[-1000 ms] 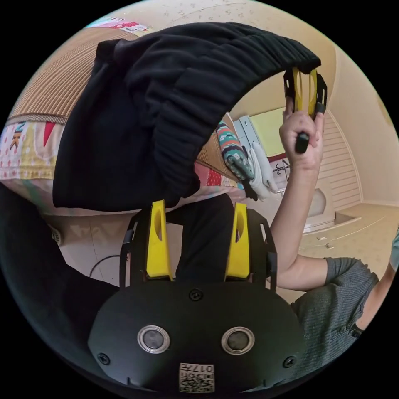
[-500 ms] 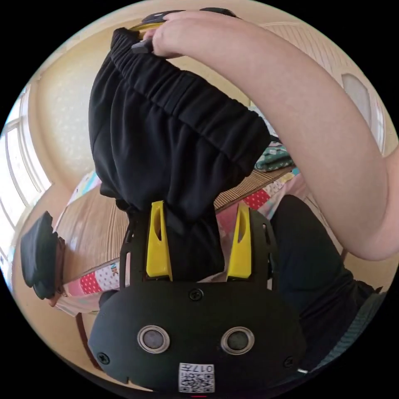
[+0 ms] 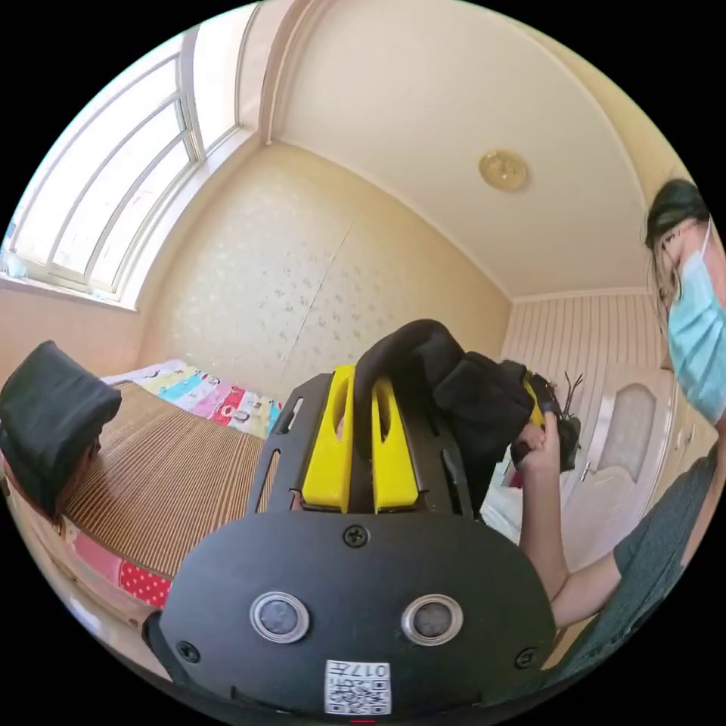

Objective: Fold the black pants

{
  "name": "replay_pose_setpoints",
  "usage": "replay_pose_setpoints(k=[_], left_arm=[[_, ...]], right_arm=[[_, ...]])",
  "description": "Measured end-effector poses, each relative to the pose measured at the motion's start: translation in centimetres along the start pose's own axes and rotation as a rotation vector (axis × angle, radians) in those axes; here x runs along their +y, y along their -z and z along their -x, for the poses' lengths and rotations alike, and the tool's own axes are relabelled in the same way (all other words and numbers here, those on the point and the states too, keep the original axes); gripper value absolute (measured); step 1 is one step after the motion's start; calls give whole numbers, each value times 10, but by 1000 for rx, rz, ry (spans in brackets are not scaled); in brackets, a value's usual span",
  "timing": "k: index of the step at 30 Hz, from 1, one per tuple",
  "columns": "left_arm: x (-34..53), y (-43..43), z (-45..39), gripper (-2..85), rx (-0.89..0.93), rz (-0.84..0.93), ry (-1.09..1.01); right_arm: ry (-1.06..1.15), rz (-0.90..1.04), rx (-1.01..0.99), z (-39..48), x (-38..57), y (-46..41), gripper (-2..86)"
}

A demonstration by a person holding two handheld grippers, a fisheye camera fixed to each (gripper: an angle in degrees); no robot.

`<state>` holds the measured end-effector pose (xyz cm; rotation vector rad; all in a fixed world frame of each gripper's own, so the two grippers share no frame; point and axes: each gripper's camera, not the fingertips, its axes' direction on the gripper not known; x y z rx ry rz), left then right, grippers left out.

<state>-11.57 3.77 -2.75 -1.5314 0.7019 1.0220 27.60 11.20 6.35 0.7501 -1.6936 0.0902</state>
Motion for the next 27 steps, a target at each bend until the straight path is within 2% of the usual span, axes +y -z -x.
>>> replay_pose_setpoints(k=[4,7,9,12,13,14,15,16,17,19,21,24,26,27], left_arm=[[-99,-7,-44,39,74,-198,-119],[-153,-44,-54,39,161,-239,-146],[-186,-86,-52,39,174,-220,-168],[-254,-217,-35,40,108,-72,-202],[-281,-288,-17,44,103,26,-193],[-300,-355,7,49,109,114,-175],[-305,-386,20,53,101,167,-166],[-310,-438,48,63,59,285,-130],[-304,-476,78,77,9,384,-74],[-276,-503,117,98,11,459,-25],[-229,-509,148,99,70,508,-17],[-118,-505,199,100,120,723,1],[-19,-480,237,107,124,921,36],[5,-470,246,109,119,966,50]], right_arm=[[115,-36,38,37,-37,-10,9],[174,-95,-1,31,-66,-28,9],[240,-92,49,13,-95,-63,10],[248,-37,250,-44,-143,-155,12],[222,-23,292,-62,-153,-178,13],[161,28,385,-102,-169,-224,15],[116,124,487,-145,-182,-267,18],[107,180,542,-165,-186,-284,20],[106,286,641,-202,-185,-308,24],[96,407,716,-248,-165,-322,27],[85,525,662,-290,-115,-309,30],[66,736,557,-329,-23,-268,47],[18,873,581,-351,38,-232,57],[-34,953,609,-363,78,-202,61]])
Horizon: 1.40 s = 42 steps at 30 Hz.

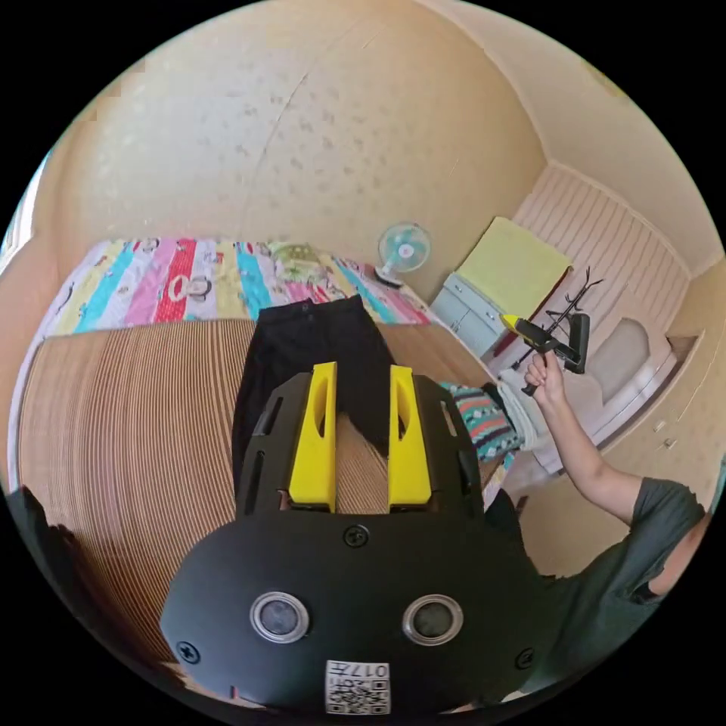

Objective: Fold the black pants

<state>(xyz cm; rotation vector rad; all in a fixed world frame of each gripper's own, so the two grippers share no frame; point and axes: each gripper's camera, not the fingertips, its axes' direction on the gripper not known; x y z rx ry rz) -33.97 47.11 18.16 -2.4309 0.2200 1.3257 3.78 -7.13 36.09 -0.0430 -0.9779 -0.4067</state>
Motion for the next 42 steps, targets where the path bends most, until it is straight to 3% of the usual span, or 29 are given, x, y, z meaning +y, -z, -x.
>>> replay_pose_setpoints(k=[5,11,18,21,23,31,42], left_arm=[[173,-33,51,123,-84,180,155],[262,9,66,139,-266,119,315],[267,6,93,155,-261,157,397],[252,7,96,117,-296,218,372],[247,6,104,41,-180,236,376],[240,36,121,35,23,256,374],[219,89,126,23,122,293,250]], right_arm=[[-248,188,-33,-56,149,-26,71],[-409,254,6,-68,235,-4,78],[-488,225,-22,-85,233,12,79],[-489,206,-36,-90,222,20,78],[-488,194,-43,-93,217,26,77],[-518,151,-95,-119,204,42,75],[-522,167,-92,-155,191,59,74]])
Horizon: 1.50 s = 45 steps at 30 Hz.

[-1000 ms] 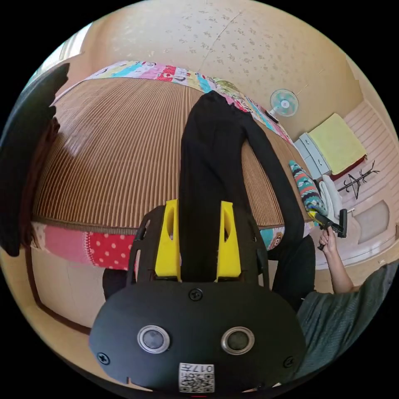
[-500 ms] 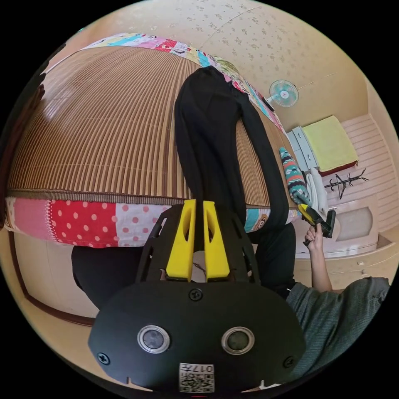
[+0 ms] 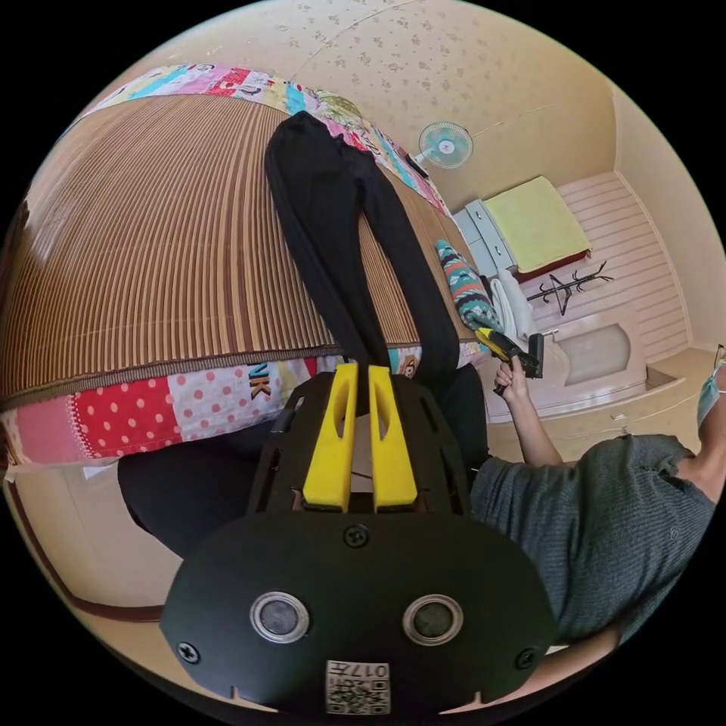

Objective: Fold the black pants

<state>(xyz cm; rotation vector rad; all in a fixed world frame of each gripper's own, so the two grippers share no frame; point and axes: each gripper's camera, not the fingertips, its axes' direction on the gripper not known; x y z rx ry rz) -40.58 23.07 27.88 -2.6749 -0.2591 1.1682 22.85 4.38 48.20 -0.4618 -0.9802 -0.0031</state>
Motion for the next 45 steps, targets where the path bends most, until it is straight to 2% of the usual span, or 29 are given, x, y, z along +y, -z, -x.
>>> replay_pose_setpoints(k=[6,16,20,23,25,28,31,35,41,45], left_arm=[[8,12,34,15,-19,-14,96],[18,-2,76,19,-228,44,255],[32,10,81,9,-371,-56,336],[39,24,58,25,-346,-192,227],[33,21,40,39,-304,-214,118],[9,-8,15,50,-234,-132,-58],[-17,-46,-3,69,-196,-53,-133],[-41,-119,2,100,-242,138,-92],[-40,-141,-8,81,-313,128,-89],[-41,-148,-3,44,-194,144,-74]], right_arm=[[-36,12,5,-19,-5,10,74],[-60,20,43,-38,-16,20,75],[-64,30,99,-42,-18,23,83],[-51,63,132,-47,-18,22,97],[-44,89,154,-50,-18,19,103],[-38,130,160,-53,-20,12,110],[-30,147,128,-53,-23,7,112],[-18,157,144,-55,-21,7,113],[-5,202,174,-69,-9,19,110],[37,277,193,-76,-1,14,107]])
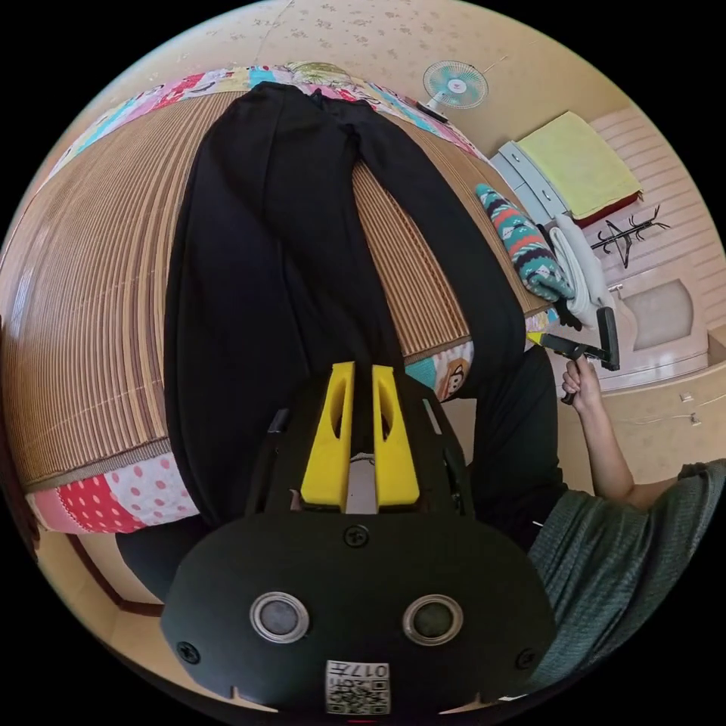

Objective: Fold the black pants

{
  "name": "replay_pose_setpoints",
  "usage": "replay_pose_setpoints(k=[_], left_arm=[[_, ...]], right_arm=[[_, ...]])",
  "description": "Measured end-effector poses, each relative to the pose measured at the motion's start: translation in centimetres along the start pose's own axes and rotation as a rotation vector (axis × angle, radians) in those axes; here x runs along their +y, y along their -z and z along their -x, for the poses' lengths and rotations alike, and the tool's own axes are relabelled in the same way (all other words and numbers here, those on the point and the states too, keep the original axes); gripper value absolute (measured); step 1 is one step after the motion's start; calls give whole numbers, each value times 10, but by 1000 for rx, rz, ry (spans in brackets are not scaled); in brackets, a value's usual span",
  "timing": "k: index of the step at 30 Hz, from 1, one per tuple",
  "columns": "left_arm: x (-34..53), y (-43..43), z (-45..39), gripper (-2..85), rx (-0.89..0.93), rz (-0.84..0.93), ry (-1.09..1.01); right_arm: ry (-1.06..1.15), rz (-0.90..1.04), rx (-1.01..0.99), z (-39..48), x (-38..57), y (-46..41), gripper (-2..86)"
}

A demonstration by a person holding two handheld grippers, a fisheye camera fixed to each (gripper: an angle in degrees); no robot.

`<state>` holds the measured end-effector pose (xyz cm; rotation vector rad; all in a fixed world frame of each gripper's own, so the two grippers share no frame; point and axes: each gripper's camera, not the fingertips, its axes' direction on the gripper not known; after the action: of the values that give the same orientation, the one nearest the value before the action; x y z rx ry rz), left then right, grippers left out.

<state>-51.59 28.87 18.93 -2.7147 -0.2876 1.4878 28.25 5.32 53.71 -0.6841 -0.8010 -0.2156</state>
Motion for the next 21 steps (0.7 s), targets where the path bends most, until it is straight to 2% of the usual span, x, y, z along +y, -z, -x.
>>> replay_pose_setpoints(k=[2,5,10,13,15,18,21], left_arm=[[-2,-12,-2,33,128,32,-19],[0,-21,-15,35,146,42,-61],[24,-4,-4,39,247,-77,31],[41,26,-3,57,193,-174,123],[38,42,-18,85,195,-200,117],[9,50,-57,127,349,-208,40],[-41,33,-100,148,488,-155,-32]], right_arm=[[-2,7,-19,-3,2,-4,102],[-16,-10,-98,-12,9,-3,62],[59,-34,-244,-19,28,17,33],[159,-131,-367,2,35,49,29],[324,-167,-440,42,32,65,28],[475,-101,-587,89,15,47,28],[508,34,-726,125,-6,-1,28]])
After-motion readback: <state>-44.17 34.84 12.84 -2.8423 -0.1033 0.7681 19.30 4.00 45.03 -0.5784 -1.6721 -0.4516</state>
